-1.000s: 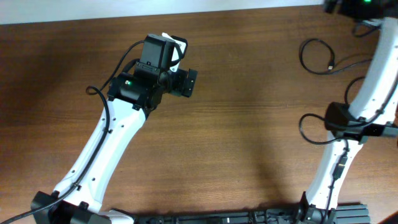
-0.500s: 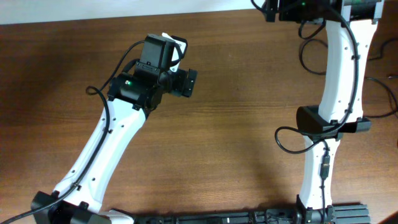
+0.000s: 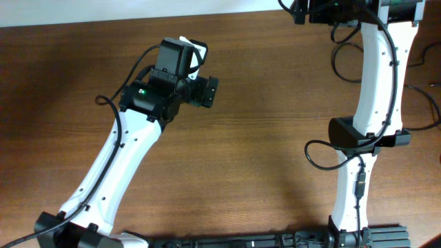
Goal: Untangle cables
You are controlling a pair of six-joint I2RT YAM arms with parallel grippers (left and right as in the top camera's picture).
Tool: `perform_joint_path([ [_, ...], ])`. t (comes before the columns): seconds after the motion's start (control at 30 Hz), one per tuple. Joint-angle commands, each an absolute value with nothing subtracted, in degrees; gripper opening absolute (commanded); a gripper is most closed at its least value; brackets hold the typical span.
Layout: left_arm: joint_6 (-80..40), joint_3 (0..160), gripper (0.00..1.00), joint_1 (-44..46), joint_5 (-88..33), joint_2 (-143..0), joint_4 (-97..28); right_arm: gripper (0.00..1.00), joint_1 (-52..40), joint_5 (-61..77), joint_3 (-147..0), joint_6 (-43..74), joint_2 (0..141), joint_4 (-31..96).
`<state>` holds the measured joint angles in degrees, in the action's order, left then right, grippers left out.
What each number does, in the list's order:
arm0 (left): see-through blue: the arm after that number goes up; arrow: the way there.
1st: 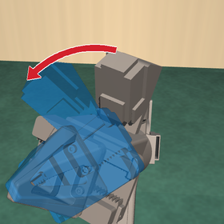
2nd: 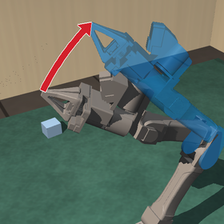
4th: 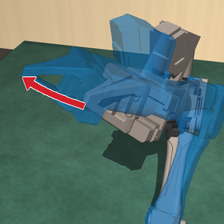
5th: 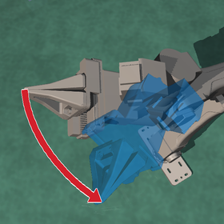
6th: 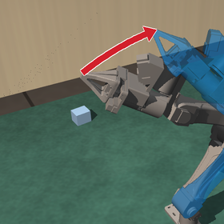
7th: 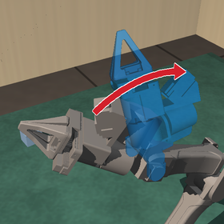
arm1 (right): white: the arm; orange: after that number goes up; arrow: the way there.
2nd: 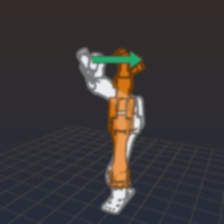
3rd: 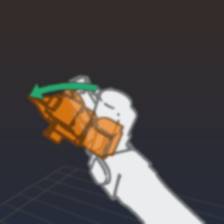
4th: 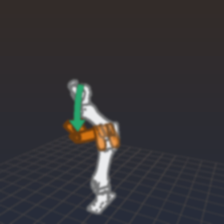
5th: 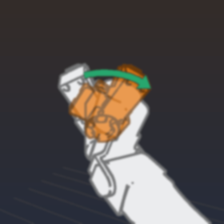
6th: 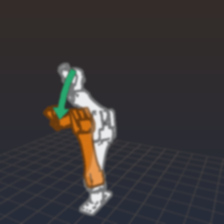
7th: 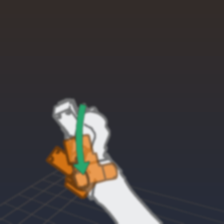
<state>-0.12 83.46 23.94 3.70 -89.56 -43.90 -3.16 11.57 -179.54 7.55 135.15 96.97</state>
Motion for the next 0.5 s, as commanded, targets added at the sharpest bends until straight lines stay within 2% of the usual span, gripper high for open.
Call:
perform_joint_path([
  [0.0,-0.86,83.70,0.99,23.86,4.34,-88.27,-44.73,0.99,-3.36,11.81,-180.00,7.31,134.30,97.30],
  [0.47,-0.89,80.49,0.99,23.86,2.83,-85.19,-50.00,0.99,-3.36,11.81,-180.00,7.31,134.30,97.30],
])
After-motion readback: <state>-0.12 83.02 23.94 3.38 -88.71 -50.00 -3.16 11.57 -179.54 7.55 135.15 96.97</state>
